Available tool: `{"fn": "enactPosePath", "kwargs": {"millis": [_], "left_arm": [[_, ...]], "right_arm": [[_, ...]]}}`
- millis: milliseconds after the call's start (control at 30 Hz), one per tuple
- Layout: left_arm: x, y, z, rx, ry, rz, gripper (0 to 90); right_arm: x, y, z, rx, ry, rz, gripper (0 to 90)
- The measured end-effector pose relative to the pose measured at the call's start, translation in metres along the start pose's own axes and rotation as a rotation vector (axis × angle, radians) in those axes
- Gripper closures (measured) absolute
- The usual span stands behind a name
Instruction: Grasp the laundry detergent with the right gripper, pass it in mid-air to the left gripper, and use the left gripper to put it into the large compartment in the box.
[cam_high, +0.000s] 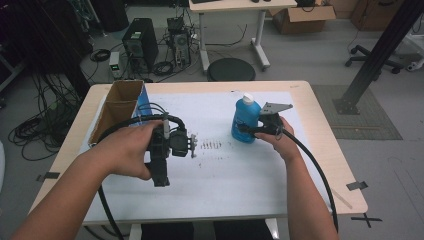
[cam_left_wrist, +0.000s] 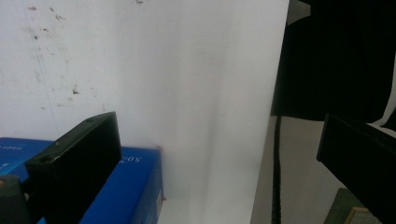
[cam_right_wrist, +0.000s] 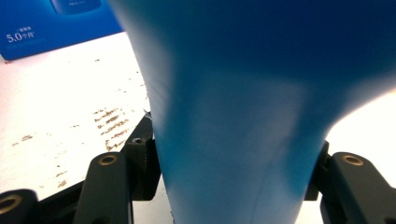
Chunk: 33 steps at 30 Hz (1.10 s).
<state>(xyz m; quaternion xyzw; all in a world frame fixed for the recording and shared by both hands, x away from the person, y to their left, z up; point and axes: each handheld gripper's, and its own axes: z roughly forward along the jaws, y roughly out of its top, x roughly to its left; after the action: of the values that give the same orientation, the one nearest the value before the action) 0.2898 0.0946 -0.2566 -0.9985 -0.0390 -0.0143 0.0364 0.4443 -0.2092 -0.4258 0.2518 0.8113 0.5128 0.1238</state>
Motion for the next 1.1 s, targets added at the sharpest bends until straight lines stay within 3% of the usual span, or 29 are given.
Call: {"fn": "enactPosePath", "kwargs": {"millis": [367, 567, 833, 933, 967, 1100], "left_arm": [[0.001, 0.002, -0.001, -0.002, 0.009, 0.003, 0.3], [0.001, 0.001, -0.003, -0.003, 0.012, -0.001, 0.3], [0.003, -0.003, -0.013, -0.01, 0.031, -0.006, 0.2], [0.005, -0.002, -0.018, -0.019, 0.035, -0.006, 0.2], [0.006, 0.0, -0.022, -0.025, 0.035, -0.001, 0.2], [0.008, 0.004, -0.027, -0.027, 0.034, 0.002, 0.2]], "right_arm": [[0.001, 0.002, 0.0, 0.014, 0.0, -0.016, 46.3], [0.004, 0.008, -0.004, -0.009, 0.032, -0.018, 46.6], [0.012, 0.031, -0.029, -0.004, 0.064, -0.069, 46.5], [0.017, 0.038, -0.041, -0.02, 0.097, -0.085, 46.5], [0.021, 0.043, -0.048, -0.031, 0.129, -0.095, 46.4], [0.031, 0.05, -0.056, -0.02, 0.161, -0.128, 46.2]]}}
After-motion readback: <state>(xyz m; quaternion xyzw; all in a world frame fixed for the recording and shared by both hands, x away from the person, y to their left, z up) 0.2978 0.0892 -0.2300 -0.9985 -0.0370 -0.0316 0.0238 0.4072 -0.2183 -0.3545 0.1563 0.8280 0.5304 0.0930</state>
